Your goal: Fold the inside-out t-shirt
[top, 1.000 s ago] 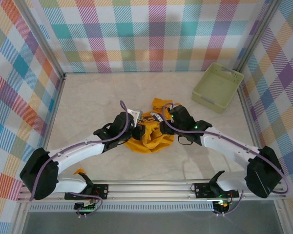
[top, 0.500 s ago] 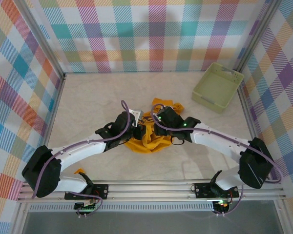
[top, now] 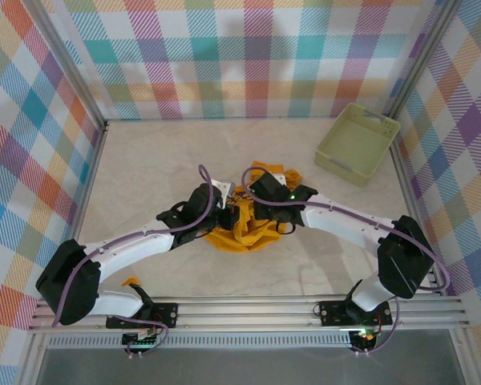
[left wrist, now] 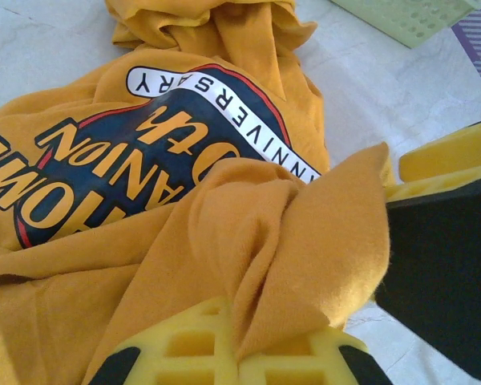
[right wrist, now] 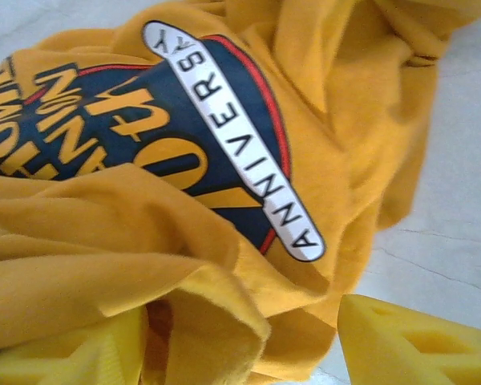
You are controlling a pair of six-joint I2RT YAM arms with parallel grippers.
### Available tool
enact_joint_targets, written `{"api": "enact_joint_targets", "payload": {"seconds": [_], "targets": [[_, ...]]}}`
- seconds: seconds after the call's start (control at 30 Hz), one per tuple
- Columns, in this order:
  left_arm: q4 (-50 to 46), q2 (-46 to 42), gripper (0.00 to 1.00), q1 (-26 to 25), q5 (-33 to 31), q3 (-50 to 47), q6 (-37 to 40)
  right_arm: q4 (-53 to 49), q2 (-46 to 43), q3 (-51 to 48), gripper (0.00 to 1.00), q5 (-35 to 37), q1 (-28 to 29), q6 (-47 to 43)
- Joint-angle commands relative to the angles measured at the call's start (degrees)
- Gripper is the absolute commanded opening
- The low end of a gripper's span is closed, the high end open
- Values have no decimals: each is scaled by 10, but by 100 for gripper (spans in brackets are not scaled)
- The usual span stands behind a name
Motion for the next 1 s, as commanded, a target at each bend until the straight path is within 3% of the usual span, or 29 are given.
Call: {"api": "enact_joint_targets", "payload": {"seconds": [0.0, 0.3, 0.6, 0.83, 0.97], "targets": [[8, -13, 0, 4, 1, 10, 0, -46, 9, 19, 62, 40, 1, 27], [6, -7, 0, 4, -8, 14, 1, -77, -19, -4, 49, 26, 12, 35], [-1, -4, 0, 5, -23, 16, -2, -77, -28, -22, 24, 8, 13, 42], [-4, -1, 0, 4, -29, 18, -2, -57, -39, -45, 18, -18, 13, 39], [-8, 0, 0, 4, -33, 22, -3, -49, -40, -52, 7, -27, 13, 35]]}}
